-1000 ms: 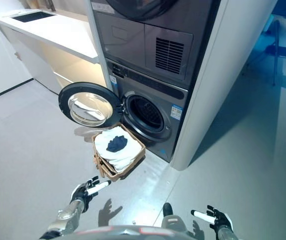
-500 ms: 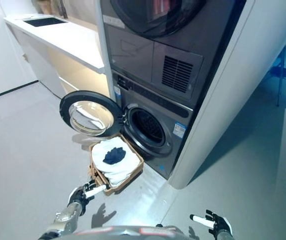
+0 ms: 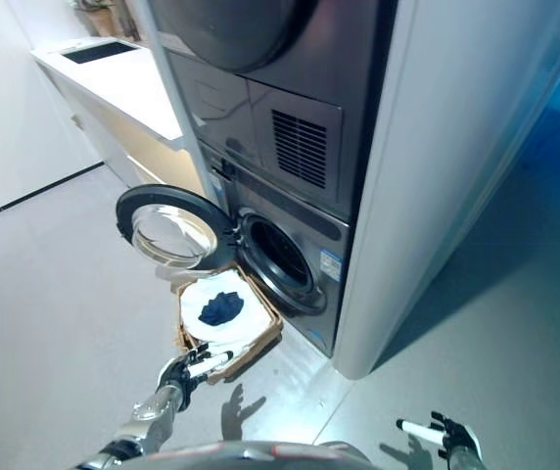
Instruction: Put the clothes in the basket into the washing machine.
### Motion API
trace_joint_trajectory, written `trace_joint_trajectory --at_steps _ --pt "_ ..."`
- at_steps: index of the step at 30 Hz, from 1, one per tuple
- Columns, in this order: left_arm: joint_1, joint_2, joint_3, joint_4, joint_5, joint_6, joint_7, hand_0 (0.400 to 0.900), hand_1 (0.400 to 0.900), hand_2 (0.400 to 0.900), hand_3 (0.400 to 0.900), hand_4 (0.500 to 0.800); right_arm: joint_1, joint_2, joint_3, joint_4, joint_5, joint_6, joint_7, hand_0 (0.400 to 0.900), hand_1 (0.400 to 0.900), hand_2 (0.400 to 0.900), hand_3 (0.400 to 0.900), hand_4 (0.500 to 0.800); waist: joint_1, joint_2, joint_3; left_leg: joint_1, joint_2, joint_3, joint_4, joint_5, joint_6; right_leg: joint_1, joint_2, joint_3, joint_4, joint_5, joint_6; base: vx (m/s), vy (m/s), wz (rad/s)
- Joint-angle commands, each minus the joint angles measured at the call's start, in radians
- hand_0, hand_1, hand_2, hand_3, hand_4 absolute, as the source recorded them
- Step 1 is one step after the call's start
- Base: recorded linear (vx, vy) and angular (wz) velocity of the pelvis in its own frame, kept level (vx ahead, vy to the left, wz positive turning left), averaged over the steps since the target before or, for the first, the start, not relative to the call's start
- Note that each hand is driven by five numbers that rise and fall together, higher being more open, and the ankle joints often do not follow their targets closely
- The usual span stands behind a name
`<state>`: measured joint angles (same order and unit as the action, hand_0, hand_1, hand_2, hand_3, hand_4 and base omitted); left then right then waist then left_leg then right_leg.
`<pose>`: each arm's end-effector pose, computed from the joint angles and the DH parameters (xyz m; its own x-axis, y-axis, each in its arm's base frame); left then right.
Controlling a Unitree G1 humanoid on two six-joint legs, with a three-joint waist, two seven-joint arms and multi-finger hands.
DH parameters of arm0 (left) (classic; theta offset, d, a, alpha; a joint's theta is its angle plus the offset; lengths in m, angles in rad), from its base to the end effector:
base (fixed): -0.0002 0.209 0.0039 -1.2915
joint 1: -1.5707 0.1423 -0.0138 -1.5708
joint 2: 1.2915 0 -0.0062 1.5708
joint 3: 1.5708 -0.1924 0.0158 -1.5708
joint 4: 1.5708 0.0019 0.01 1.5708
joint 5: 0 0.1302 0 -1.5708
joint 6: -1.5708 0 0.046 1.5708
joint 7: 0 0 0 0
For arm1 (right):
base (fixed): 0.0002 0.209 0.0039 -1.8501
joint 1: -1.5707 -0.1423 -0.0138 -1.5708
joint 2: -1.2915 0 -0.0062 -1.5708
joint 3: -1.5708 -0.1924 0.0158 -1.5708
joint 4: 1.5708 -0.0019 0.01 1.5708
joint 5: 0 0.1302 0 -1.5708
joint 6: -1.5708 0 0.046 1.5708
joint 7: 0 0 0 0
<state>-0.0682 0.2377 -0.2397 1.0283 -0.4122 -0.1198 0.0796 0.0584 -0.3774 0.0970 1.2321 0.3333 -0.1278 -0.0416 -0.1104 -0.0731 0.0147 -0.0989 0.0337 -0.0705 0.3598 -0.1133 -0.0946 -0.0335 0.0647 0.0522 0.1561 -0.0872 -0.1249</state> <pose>0.1285 0.2061 -0.0969 0.6428 0.1592 -0.7493 -0.1501 0.9854 0.0806 0.0522 -0.2771 -0.1016 0.3830 -0.3741 -0.8446 0.2320 0.9240 -0.3041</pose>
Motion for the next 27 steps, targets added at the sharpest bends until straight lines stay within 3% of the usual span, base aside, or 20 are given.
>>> trace_joint_trajectory --at_steps 1,4,9,13,16,19,22,25,27 --pt "-0.052 0.048 0.023 -0.062 -0.012 -0.067 0.011 0.9 0.9 0.9 0.9 0.8 -0.005 -0.048 -0.017 -0.009 0.005 -0.046 -0.024 0.9 0.9 0.9 0.9 0.8 -0.003 0.0 0.007 -0.024 0.014 0.026 -0.197 0.156 0.051 -0.009 -0.004 0.055 -0.034 0.089 0.149 0.11 -0.003 -0.28" --pt "-0.057 0.053 0.027 -0.054 -0.012 -0.071 0.017 0.9 0.9 0.9 0.9 0.8 -0.002 -0.05 -0.02 -0.003 -0.001 -0.049 -0.031 0.9 0.9 0.9 0.9 0.8 -0.004 0.026 0.024 -0.041 0.059 -0.002 -0.347 0.256 0.038 0.012 0.012 0.077 -0.016 0.064 0.144 0.14 0.035 -0.29" --pt "-0.056 0.051 0.032 -0.055 -0.027 -0.077 0.021 0.9 0.9 0.9 0.9 0.8 0.011 -0.06 -0.032 0.006 0.0 -0.05 -0.035 0.9 0.9 0.9 0.9 0.8 -0.007 0.062 0.026 -0.04 0.098 0.022 -0.434 0.3 0.017 0.054 0.018 0.123 0.005 0.012 0.143 0.19 0.116 -0.29" --pt "-0.051 0.052 0.037 -0.057 -0.034 -0.078 0.024 0.9 0.9 0.9 0.9 0.8 0.013 -0.058 -0.034 0.0 0.001 -0.043 -0.027 0.9 0.9 0.9 0.9 0.8 -0.006 0.079 0.006 -0.035 0.092 0.034 -0.418 0.294 0.024 0.101 -0.005 0.159 0.011 -0.037 0.155 0.27 0.25 -0.34" --pt "-0.059 0.058 0.023 -0.066 -0.018 -0.077 0.027 0.9 0.9 0.9 0.9 0.8 0.008 -0.053 -0.035 0.003 -0.006 -0.038 -0.026 0.9 0.9 0.9 0.9 0.8 0.0 0.074 -0.011 -0.05 0.058 0.05 -0.393 0.276 0.045 0.113 -0.047 0.166 0.025 -0.046 0.18 0.26 0.322 -0.19" --pt "-0.061 0.077 0.023 -0.088 -0.011 -0.079 0.025 0.9 0.9 0.9 0.9 0.8 -0.002 -0.051 -0.043 0.017 -0.019 -0.029 -0.019 0.9 0.9 0.9 0.9 0.8 0.021 0.051 -0.03 -0.065 0.015 0.086 -0.316 0.211 0.078 0.117 -0.11 0.172 0.05 0.029 0.234 0.28 0.313 -0.28" --pt "-0.057 0.093 0.029 -0.102 0.003 -0.079 0.028 0.9 0.9 0.9 0.9 0.8 -0.013 -0.048 -0.05 0.011 -0.02 -0.029 -0.014 0.9 0.9 0.9 0.9 0.8 0.036 0.036 -0.046 -0.05 -0.02 0.111 -0.298 0.169 0.104 0.097 -0.159 0.164 0.099 0.16 0.284 0.24 0.317 -0.11" --pt "-0.057 0.11 0.034 -0.124 0.01 -0.077 0.032 0.9 0.9 0.9 0.9 0.8 -0.02 -0.045 -0.051 0.007 -0.018 -0.028 -0.012 0.9 0.9 0.9 0.9 0.8 0.038 0.035 -0.042 -0.033 -0.052 0.108 -0.281 0.132 0.129 0.053 -0.176 0.157 0.23 0.284 0.292 0.2 0.31 0.11" --pt "-0.062 0.123 0.038 -0.133 0.018 -0.075 0.034 0.9 0.9 0.9 0.9 0.8 -0.029 -0.04 -0.043 -0.003 -0.018 -0.03 -0.01 0.9 0.9 0.9 0.9 0.8 0.035 0.042 -0.019 -0.012 -0.063 0.102 -0.277 0.118 0.145 0.003 -0.171 0.143 0.337 0.321 0.277 0.15 0.274 0.12"
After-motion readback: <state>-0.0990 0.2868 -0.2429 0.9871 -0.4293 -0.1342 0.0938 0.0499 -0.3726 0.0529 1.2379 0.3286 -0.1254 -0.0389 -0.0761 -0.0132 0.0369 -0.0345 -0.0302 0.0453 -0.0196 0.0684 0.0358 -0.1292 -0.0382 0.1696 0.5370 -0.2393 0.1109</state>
